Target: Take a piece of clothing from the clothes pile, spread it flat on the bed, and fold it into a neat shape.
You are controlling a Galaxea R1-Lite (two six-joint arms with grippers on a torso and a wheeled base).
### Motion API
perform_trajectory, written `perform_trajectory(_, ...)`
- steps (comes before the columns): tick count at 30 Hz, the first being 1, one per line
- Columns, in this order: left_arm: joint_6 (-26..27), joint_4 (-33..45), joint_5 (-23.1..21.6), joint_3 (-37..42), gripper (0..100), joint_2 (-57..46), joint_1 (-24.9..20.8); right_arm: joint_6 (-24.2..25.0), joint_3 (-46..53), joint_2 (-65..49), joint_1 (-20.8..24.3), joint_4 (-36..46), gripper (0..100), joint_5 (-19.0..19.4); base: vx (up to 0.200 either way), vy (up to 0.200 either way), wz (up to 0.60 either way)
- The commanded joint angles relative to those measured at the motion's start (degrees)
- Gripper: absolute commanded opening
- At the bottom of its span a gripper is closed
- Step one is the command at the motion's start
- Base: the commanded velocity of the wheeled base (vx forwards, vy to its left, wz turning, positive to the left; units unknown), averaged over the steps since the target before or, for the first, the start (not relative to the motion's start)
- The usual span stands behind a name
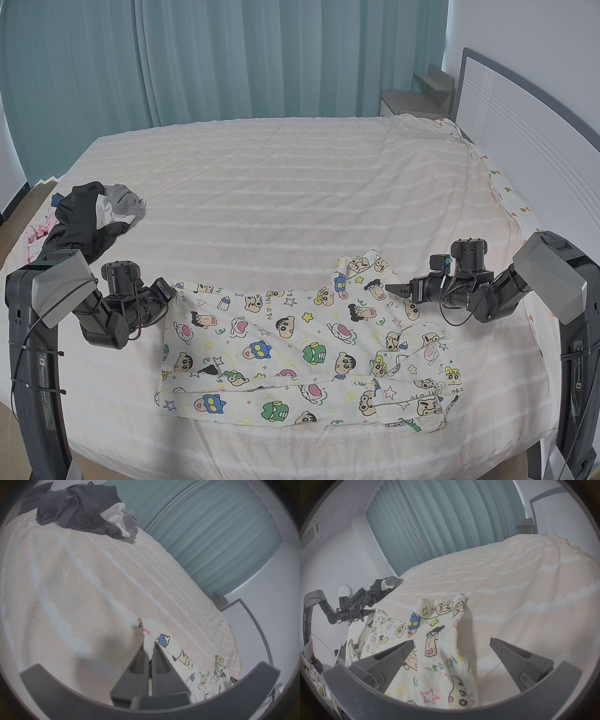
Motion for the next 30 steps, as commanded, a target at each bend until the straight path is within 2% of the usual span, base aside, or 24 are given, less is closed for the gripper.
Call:
perform_trajectory(1,-0.1,0.0,0.0,-0.1,0,0.1,0.0,0.1,-4.7,2.9,1.6,1.6,100,0.2,0.0,0.0,0.0)
perform_trajectory(8,-0.1,0.0,0.0,-0.2,0,0.1,0.0,0.2,-10.2,6.8,3.1,3.2,100,0.0,0.0,0.0,0.0)
perform_trajectory(16,0.0,0.0,0.0,-0.2,0,0.1,0.0,0.3,-12.3,7.3,3.8,6.1,100,0.0,0.0,0.0,0.0)
perform_trajectory(17,0.0,0.0,0.0,-0.2,0,0.1,0.0,0.3,-12.4,7.3,3.9,6.1,0,0.0,0.0,0.0,0.0)
perform_trajectory(21,0.0,0.0,0.0,-0.2,0,0.1,0.0,0.5,-12.8,7.5,4.1,5.6,0,-0.1,0.0,0.0,0.0)
perform_trajectory(24,0.0,-0.1,0.0,-0.2,0,0.1,0.0,2.5,-12.9,7.2,4.1,5.3,0,-0.1,0.0,0.0,0.0)
perform_trajectory(28,0.2,-2.5,0.1,0.1,0,0.1,-0.3,9.3,-12.0,5.7,4.1,1.8,0,0.0,0.0,0.0,0.0)
perform_trajectory(30,0.2,-3.4,0.1,0.2,0,0.1,-0.3,10.7,-11.6,5.3,3.9,1.6,0,0.2,0.0,0.0,0.0)
